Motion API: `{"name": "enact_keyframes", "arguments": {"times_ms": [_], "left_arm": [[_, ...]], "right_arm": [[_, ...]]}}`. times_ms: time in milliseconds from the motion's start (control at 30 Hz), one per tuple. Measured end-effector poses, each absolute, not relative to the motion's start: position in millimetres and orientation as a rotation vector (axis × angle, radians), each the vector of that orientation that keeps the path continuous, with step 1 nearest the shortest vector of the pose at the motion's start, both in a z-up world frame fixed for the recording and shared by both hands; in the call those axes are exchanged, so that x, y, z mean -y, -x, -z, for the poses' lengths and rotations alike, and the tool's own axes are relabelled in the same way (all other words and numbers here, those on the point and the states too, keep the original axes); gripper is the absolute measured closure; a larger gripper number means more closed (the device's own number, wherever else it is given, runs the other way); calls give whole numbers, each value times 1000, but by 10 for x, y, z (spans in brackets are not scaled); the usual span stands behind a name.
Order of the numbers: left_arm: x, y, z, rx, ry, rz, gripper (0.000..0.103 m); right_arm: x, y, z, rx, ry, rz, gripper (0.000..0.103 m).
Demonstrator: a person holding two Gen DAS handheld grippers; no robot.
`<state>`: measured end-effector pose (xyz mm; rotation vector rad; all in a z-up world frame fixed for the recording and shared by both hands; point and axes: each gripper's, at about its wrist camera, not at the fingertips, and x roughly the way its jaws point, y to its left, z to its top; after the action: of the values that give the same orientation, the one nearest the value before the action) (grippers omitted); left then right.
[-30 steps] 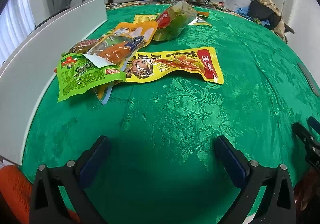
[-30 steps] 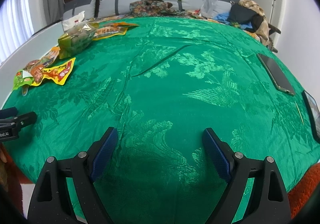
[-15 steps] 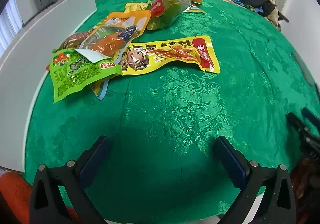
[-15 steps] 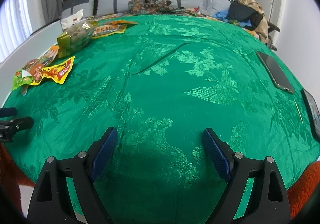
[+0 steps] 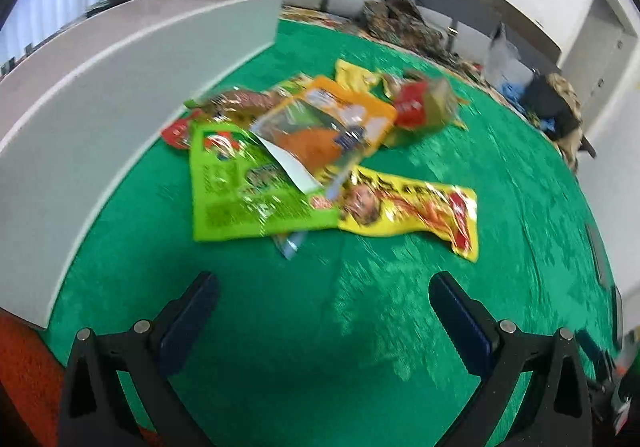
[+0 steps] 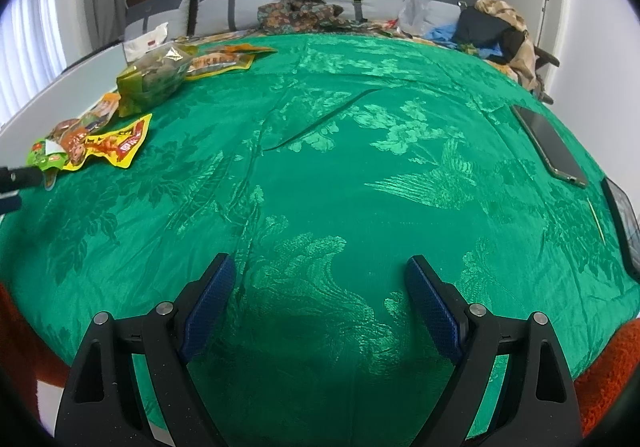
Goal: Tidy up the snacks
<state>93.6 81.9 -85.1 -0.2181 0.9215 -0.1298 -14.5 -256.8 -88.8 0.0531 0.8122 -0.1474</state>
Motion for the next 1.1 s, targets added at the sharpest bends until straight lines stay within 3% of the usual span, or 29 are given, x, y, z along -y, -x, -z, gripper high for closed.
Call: {"name": "enact_keyframes", "arguments": {"times_ms": [600,1100], "left_arm": [[-913,-1426,789,-972,112,118,0],[-36,-1844,1026,-1048,-21,276,0]], "right_arm": [[2573,124,882,-819,-43,119,13],[2577,134,878,-837,-37,98,13]]}}
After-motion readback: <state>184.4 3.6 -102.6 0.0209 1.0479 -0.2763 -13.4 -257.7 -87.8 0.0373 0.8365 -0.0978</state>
